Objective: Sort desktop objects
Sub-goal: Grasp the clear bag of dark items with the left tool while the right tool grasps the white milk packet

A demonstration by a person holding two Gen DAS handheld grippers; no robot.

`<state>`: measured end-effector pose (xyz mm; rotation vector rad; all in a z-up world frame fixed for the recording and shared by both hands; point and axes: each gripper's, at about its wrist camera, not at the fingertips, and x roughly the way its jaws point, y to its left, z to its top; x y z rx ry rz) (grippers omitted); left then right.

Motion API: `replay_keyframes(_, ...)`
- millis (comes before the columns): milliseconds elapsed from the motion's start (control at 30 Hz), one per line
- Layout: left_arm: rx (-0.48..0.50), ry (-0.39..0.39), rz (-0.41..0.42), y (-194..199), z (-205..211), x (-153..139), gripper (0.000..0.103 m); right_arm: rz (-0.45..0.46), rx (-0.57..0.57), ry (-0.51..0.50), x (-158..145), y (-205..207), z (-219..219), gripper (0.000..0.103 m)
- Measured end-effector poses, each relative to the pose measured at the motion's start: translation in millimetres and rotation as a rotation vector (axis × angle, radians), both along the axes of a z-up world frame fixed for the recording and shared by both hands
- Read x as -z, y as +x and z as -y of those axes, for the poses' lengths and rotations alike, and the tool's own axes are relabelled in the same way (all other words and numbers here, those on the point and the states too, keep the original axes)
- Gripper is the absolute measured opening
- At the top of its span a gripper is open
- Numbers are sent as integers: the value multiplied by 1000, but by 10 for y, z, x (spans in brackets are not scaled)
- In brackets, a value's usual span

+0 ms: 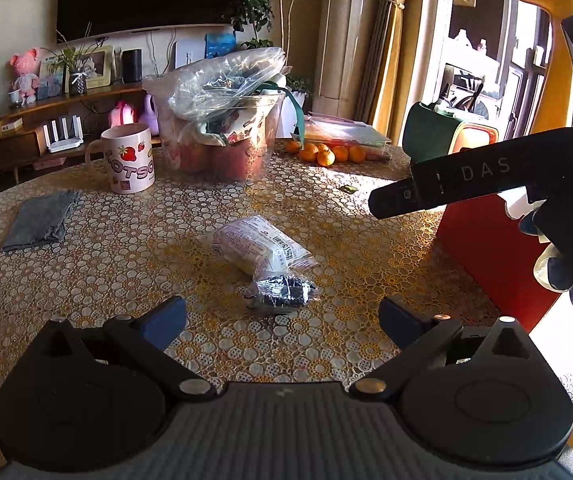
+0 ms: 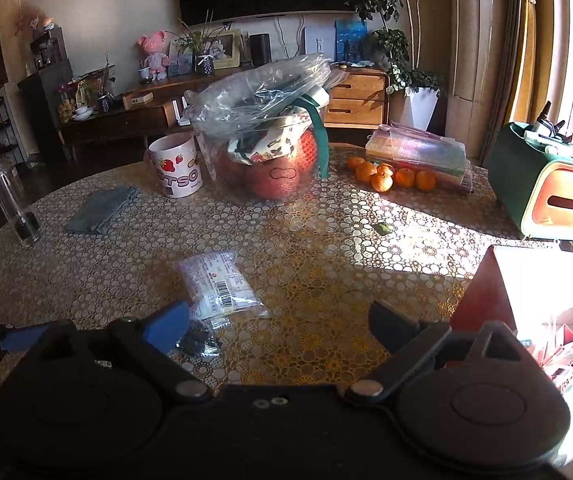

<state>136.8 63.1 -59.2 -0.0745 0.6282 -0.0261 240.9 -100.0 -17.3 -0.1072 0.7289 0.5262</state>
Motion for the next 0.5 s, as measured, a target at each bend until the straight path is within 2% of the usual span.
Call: replay_keyframes(500, -7, -2, -25, 367, -45, 335, 103, -50, -103, -58, 311, 436, -606, 96)
